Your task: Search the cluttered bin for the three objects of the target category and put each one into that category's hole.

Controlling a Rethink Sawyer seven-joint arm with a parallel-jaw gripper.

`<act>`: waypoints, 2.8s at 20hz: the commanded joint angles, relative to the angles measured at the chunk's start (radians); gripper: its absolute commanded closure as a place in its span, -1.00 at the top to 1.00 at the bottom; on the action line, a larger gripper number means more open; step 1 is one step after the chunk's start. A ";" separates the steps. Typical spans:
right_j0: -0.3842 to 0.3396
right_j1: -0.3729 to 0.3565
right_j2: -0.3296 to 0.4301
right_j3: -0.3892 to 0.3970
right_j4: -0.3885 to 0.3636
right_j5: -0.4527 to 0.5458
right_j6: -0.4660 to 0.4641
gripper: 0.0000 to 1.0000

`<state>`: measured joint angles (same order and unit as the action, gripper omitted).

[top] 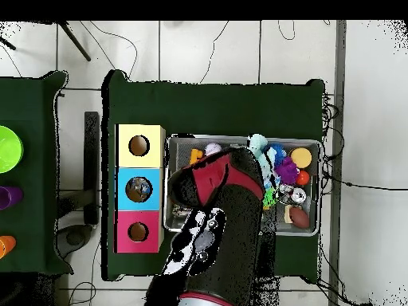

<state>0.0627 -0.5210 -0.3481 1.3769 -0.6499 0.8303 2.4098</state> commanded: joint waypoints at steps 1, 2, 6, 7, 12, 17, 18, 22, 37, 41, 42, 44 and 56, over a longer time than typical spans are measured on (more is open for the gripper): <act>0.009 -0.004 0.140 0.121 0.053 0.112 -0.160 -1.00; 0.010 -0.005 0.140 0.123 0.056 0.114 -0.157 -1.00; 0.018 -0.004 0.134 0.125 0.062 0.116 -0.128 -1.00; 0.020 -0.003 0.132 0.126 0.064 0.112 -0.121 -1.00; 0.023 0.000 0.131 0.126 0.079 0.111 -0.107 -1.00; 0.036 -0.003 0.127 0.116 0.098 0.139 -0.105 -1.00; 0.037 -0.003 0.127 0.114 0.099 0.142 -0.106 -1.00; 0.043 0.001 0.123 0.109 0.099 0.141 -0.104 -1.00; 0.058 0.006 0.101 0.096 0.033 0.080 -0.135 -1.00; 0.061 0.007 0.098 0.095 0.023 0.068 -0.136 -1.00; 0.061 0.008 0.098 0.094 0.023 0.067 -0.137 -1.00; 0.060 0.006 0.097 0.099 0.020 0.059 -0.138 1.00; 0.050 0.018 0.091 0.097 -0.003 0.015 -0.134 1.00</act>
<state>0.1237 -0.5315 -0.3432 1.4014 -0.5962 0.8717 2.4098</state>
